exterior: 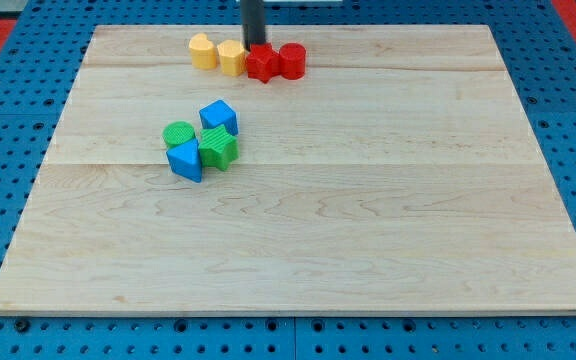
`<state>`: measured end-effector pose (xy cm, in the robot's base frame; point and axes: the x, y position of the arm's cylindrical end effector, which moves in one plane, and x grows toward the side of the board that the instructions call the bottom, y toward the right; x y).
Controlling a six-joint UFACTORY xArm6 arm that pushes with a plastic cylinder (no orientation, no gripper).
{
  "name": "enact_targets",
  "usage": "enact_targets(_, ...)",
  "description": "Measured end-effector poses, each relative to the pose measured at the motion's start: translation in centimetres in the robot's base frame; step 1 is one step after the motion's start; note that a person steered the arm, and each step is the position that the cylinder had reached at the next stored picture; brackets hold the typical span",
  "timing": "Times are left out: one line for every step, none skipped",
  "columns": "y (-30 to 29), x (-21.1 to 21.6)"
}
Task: Slide the red circle towards the center right
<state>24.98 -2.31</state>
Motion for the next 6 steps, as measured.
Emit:
enact_targets(5.4,3.9)
enact_targets(9.7,8.4)
enact_targets(10.9,8.4)
enact_targets(8.0,4.7)
enact_targets(11.5,5.3)
enact_targets(14.5,7.8)
